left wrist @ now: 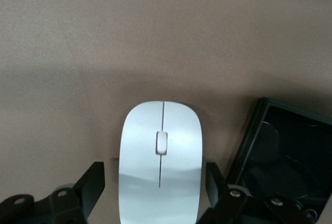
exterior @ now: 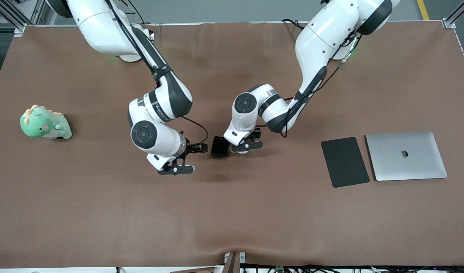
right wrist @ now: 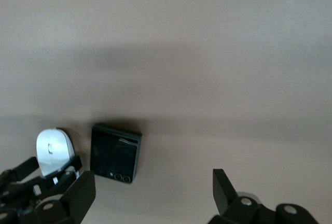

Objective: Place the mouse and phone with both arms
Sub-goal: 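Grasp the white mouse with the left gripper while the right gripper reaches the phone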

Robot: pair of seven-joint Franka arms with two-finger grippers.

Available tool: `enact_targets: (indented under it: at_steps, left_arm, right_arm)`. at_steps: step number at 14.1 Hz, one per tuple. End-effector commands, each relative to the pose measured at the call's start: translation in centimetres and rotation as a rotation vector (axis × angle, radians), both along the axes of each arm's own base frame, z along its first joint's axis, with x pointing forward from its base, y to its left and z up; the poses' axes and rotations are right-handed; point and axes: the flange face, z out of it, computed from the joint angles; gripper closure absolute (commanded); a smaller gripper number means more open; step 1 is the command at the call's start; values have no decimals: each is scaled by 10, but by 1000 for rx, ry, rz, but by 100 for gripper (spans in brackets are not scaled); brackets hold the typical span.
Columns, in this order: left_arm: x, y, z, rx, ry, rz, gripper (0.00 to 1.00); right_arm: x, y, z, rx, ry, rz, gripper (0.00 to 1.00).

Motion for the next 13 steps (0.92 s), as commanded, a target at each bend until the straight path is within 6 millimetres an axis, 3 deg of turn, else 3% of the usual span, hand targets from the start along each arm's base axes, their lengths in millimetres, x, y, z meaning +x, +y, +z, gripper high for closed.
enact_targets:
  at_steps: [1,9,13]
  left_arm:
    - [2,-11,-4,-3,-37,7,18]
    - [3,-10,-4,-2,-39,3,51]
    - [13,-4,10,-4,-56,10,52]
  right_arm:
    - [13,-6,-3,-10,-31,-30,0]
    - [6,3,-14,-119,-74,52,0]
    - [4,16,-32,-108,-95,7,0]
